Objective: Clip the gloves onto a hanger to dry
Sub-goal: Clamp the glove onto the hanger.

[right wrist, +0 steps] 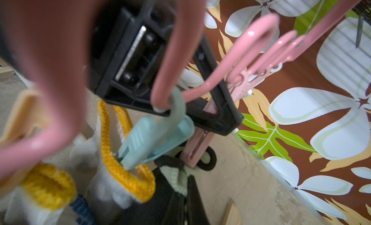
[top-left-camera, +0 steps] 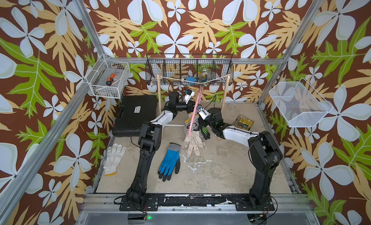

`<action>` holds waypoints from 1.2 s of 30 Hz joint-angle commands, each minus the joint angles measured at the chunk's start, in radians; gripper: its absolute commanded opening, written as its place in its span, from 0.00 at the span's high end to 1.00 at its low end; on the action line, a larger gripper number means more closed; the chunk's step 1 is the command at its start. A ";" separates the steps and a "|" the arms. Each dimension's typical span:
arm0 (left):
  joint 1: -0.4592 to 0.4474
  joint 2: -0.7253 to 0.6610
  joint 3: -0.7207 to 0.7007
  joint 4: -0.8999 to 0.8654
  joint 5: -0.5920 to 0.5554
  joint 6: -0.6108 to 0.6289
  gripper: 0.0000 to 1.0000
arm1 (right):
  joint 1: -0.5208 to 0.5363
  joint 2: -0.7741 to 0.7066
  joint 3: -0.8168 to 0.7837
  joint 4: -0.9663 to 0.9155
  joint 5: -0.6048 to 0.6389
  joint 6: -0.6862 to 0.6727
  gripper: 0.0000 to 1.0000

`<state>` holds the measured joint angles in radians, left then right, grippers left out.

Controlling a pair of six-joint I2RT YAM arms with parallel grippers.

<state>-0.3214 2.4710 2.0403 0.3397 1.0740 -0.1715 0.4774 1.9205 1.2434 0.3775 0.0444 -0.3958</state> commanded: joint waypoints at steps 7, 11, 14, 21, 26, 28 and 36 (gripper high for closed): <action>-0.001 -0.017 -0.005 -0.032 0.001 0.019 0.65 | 0.000 0.003 -0.006 0.011 -0.006 -0.001 0.99; 0.002 -0.022 -0.006 -0.039 -0.009 0.027 0.57 | -0.002 -0.001 -0.018 0.007 -0.006 -0.005 0.94; 0.002 -0.026 -0.005 -0.042 -0.013 0.033 0.52 | -0.005 -0.005 -0.027 0.001 -0.009 -0.004 0.84; 0.004 -0.031 -0.008 -0.054 -0.017 0.041 0.47 | -0.012 -0.015 -0.035 -0.020 -0.026 0.003 0.68; 0.006 -0.040 -0.012 -0.065 -0.023 0.058 0.44 | -0.020 -0.042 -0.054 -0.025 -0.056 0.023 0.63; 0.009 -0.044 -0.013 -0.075 -0.032 0.063 0.44 | -0.024 -0.049 -0.051 -0.044 -0.067 0.026 0.61; 0.016 -0.062 -0.026 -0.080 -0.048 0.073 0.42 | -0.045 -0.112 -0.099 -0.093 -0.123 0.052 0.50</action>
<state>-0.3088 2.4241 2.0163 0.2588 1.0309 -0.1131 0.4358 1.8267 1.1576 0.3115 -0.0425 -0.3664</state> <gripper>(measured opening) 0.579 0.491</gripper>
